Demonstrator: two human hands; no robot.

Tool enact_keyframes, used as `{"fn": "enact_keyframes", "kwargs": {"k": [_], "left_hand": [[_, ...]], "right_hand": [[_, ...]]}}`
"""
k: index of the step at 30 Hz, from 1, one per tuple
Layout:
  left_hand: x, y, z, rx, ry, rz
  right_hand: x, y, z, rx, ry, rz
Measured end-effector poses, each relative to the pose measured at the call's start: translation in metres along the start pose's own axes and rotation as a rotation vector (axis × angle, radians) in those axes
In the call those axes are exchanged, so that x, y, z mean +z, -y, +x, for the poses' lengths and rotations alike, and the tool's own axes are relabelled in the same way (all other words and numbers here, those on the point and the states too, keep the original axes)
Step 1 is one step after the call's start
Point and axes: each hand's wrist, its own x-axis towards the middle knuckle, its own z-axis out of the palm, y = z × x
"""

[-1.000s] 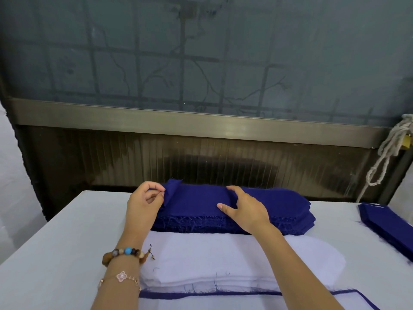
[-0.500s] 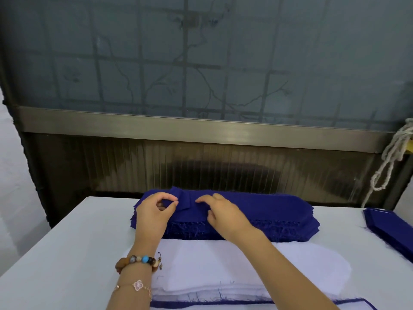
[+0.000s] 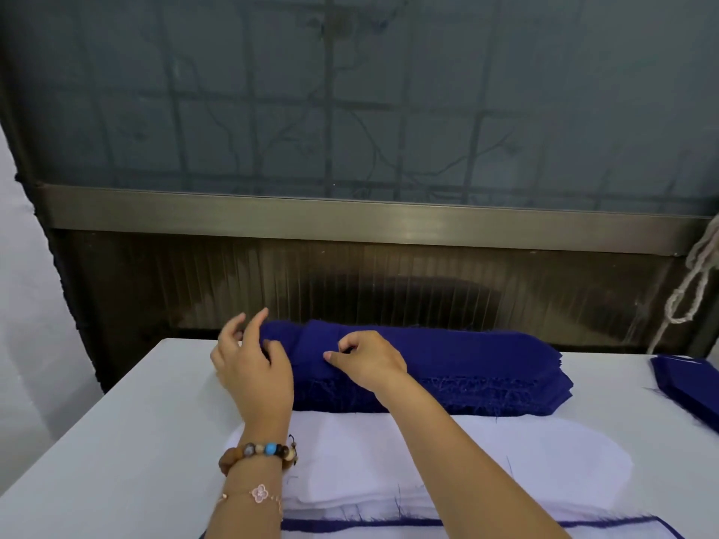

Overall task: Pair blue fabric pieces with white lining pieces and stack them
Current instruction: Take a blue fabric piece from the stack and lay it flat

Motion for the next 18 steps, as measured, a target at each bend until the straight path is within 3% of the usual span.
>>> {"fn": "enact_keyframes", "kwargs": {"k": [3,5,8,10,14,18], "left_hand": [[-0.002,0.0,0.003,0.162,0.062,-0.052],[-0.001,0.002,0.001,0.181,0.305,-0.168],[0.004,0.006,-0.007,0.179,0.598,-0.143],[0.006,0.008,-0.007,0.161,0.555,-0.143],[0.002,0.011,-0.001,-0.005,0.318,-0.268],[-0.003,0.012,0.003,-0.215,0.281,-0.493]], "right_hand": [[-0.006,-0.003,0.0,-0.005,0.054,0.156],[-0.011,-0.005,-0.001,0.032,0.087,0.307],[-0.017,-0.01,-0.006,0.066,0.138,0.51],[-0.02,-0.012,-0.01,0.051,0.152,0.532],[-0.022,-0.018,-0.009,0.039,0.082,0.366],[-0.026,-0.024,-0.004,0.08,0.054,0.229]]}}
